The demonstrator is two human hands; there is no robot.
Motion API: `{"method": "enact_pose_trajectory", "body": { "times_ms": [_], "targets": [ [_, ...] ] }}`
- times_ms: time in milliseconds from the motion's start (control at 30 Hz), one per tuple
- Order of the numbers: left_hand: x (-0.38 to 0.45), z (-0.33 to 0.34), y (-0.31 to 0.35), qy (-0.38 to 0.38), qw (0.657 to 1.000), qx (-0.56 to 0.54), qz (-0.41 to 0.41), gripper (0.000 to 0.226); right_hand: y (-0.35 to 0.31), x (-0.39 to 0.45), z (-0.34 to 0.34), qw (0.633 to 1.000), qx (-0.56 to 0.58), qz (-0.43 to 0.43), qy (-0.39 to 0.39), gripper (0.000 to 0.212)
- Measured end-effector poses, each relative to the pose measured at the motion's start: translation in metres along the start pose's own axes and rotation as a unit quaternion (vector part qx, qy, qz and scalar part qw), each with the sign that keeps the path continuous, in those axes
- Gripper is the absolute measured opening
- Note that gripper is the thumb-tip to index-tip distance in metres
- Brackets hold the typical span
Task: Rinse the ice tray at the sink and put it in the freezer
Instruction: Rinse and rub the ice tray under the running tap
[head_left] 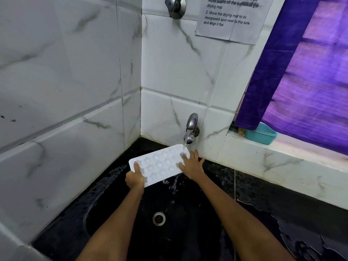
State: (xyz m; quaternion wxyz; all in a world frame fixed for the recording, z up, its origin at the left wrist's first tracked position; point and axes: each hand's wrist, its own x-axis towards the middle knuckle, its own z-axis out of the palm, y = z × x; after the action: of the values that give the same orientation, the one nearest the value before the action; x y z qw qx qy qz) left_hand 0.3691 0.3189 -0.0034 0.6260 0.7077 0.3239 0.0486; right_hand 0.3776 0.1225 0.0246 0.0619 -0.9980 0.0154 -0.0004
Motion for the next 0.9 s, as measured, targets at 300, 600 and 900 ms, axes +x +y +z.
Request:
{"method": "enact_pose_trajectory", "body": {
  "times_ms": [300, 600, 900],
  "targets": [
    [-0.019, 0.025, 0.008, -0.02, 1.0, 0.002, 0.0, 0.06, 0.011, -0.005, 0.001, 0.997, -0.068, -0.033, 0.03, 0.04],
    [-0.016, 0.028, 0.001, -0.03, 0.999, 0.012, 0.008, 0.06, 0.015, -0.007, -0.003, 0.998, -0.069, -0.001, -0.006, 0.04],
    [-0.015, 0.024, -0.005, -0.025, 1.0, 0.005, -0.009, 0.06, 0.003, -0.002, 0.0, 0.996, -0.086, -0.01, -0.004, 0.045]
  ]
}}
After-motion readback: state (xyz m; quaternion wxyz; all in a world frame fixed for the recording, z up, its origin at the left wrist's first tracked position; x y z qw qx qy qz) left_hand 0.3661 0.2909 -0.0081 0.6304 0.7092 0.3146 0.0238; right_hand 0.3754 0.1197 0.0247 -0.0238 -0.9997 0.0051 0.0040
